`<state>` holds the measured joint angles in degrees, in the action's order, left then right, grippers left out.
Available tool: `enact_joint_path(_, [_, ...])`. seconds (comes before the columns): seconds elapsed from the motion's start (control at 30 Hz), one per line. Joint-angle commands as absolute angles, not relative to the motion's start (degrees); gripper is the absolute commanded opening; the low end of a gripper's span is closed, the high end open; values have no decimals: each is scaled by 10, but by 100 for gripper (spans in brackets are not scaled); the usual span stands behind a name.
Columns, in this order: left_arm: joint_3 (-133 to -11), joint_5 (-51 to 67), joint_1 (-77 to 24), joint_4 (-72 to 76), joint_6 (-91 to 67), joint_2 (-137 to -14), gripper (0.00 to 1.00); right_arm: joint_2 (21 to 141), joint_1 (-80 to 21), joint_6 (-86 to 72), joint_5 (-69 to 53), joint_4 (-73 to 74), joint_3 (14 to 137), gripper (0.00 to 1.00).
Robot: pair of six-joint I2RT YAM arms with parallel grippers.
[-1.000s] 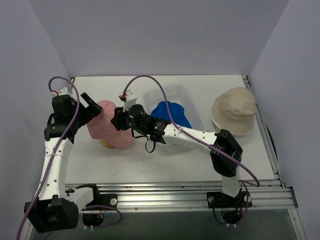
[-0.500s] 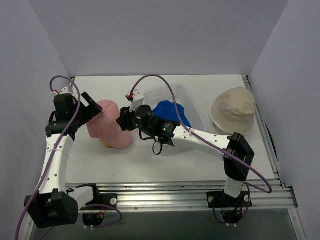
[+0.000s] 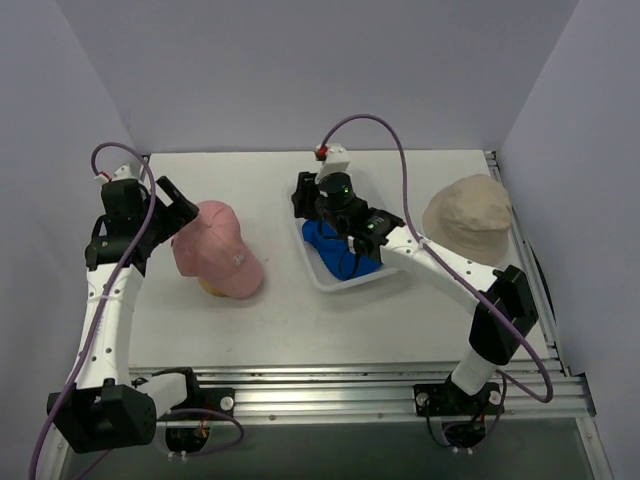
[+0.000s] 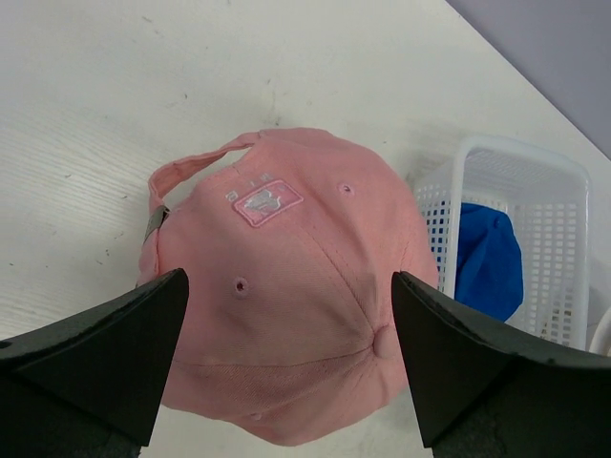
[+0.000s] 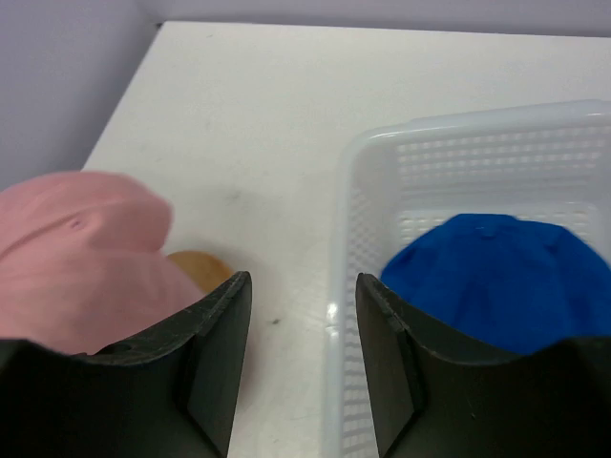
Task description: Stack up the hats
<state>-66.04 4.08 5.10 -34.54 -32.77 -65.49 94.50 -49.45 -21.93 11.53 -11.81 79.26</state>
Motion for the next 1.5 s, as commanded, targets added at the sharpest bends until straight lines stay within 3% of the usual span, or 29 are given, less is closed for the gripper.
enact_joint_path(0.0, [-714, 17, 54, -362, -320, -655, 95, 942, -429, -228, 124, -78, 802, 44])
enact_joint_path(0.1, [-735, 5, 54, -379, -316, -660, 94, 960, -400, -228, 120, -58, 804, 51])
enact_joint_path(0.33, [-768, -20, 54, -396, -290, -657, 94, 1058, -342, -244, 138, 54, 854, 52])
enact_joint_path(0.77, [-721, 33, 54, -363, -272, -675, 97, 1082, -320, -234, 59, 6, 830, 51])
enact_joint_path(1.47, [-741, -56, 54, -409, -287, -748, 97, 1068, -316, -224, 65, -17, 827, 54])
